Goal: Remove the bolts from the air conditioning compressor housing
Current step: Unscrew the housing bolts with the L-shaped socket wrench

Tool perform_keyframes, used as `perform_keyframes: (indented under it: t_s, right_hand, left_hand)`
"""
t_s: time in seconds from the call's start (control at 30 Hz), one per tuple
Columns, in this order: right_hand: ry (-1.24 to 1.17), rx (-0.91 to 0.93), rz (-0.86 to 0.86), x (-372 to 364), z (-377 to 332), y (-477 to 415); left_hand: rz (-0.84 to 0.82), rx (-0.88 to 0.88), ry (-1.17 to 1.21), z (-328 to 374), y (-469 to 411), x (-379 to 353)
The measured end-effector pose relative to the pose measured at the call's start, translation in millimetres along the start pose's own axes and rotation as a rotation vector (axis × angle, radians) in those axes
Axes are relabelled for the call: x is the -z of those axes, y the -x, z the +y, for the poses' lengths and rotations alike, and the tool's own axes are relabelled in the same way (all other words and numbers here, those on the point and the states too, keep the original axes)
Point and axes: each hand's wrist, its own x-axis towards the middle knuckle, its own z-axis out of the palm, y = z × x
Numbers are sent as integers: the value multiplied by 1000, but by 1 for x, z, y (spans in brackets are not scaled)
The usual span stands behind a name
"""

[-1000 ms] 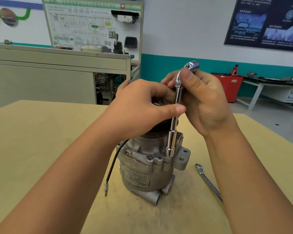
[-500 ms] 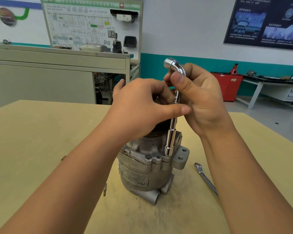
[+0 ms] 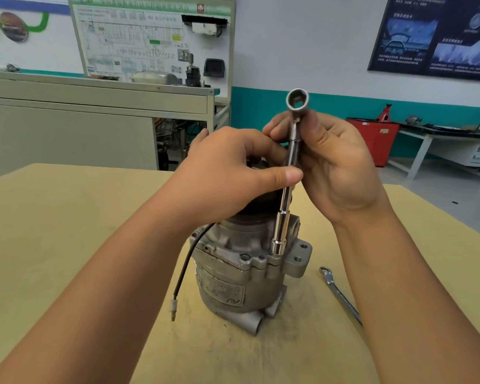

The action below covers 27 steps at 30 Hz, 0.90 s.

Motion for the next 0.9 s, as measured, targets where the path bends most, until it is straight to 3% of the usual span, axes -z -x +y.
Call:
perform_keyframes:
  t_s: [0.9]
  right_hand:
    - [-41,24,116,-5,0,-1]
  left_hand:
    - [81,72,-64,6,1,-9]
